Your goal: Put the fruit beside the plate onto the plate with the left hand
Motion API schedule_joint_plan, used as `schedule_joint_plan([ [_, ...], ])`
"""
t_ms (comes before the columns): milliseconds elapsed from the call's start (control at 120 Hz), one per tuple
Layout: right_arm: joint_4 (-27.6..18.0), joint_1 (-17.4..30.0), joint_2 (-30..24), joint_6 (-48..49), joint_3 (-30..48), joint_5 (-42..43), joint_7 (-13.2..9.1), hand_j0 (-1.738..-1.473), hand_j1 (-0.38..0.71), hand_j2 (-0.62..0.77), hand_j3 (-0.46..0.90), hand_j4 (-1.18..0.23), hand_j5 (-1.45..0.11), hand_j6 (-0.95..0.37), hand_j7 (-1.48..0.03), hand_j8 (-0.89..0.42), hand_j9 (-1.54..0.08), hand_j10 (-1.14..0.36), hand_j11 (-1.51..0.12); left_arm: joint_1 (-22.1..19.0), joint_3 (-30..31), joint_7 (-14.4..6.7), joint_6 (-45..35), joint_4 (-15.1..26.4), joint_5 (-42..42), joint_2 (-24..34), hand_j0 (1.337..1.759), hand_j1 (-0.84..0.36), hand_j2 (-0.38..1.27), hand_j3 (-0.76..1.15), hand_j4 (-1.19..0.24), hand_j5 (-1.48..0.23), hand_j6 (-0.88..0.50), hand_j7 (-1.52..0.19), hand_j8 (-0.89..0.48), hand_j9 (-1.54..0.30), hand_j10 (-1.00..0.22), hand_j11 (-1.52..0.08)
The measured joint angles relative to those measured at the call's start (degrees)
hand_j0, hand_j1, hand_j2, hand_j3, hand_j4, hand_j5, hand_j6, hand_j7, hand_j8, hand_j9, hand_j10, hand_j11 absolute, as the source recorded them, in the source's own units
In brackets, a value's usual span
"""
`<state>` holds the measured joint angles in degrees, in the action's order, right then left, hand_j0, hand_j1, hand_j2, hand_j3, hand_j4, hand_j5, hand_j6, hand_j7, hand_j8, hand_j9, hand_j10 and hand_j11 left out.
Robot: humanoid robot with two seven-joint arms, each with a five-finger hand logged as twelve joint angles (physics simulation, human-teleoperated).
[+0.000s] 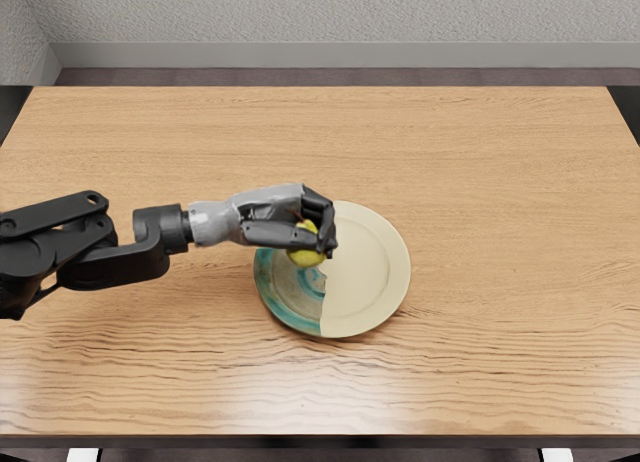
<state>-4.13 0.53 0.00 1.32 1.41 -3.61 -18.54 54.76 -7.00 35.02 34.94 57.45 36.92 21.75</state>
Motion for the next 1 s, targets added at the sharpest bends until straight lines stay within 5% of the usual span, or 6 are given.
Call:
schedule_joint_plan([
  [492,0.0,0.0,0.0,0.0,-0.06,0.08,0.0,-1.658,-0.35,0.0,0.0,0.0,0.0,0.0,0.0,0.0,0.0,0.0,0.0,-0.06,0.41,0.02,-0.12,-8.34,1.18,-7.45,1.658,-0.68,0.19,0.0,-0.8,-1.04,-0.8,-1.04,-0.7,-1.04,-0.61,-1.05],
  [1000,0.0,0.0,0.0,0.0,-0.09,0.09,0.0,-1.658,-0.35,0.0,0.0,0.0,0.0,0.0,0.0,0.0,0.0,0.0,0.0,-0.44,0.0,-0.03,-0.02,-13.38,0.35,-9.56,1.658,-0.2,0.1,0.0,-0.46,-0.59,-0.46,-0.59,-0.45,-0.59,-0.44,-0.59],
])
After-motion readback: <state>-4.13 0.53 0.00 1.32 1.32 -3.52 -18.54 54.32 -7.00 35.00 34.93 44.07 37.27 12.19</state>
